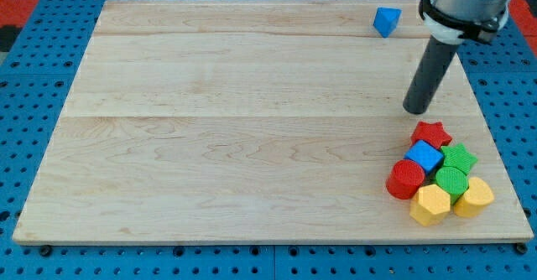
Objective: Move the blue triangle towards the center
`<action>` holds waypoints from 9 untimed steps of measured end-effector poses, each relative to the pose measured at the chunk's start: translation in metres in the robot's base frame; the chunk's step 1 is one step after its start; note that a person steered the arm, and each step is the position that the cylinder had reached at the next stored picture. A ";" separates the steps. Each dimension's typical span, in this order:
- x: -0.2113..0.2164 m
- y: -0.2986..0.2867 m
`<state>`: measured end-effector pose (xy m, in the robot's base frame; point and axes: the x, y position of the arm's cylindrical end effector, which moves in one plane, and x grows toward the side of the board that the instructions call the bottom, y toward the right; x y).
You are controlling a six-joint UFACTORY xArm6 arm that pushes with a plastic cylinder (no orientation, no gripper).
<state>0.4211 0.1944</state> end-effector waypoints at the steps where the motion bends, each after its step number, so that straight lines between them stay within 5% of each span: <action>1: -0.040 -0.006; 3: -0.130 0.044; 5: -0.188 0.028; 7: -0.188 -0.036; 9: -0.157 -0.037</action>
<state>0.2641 0.1575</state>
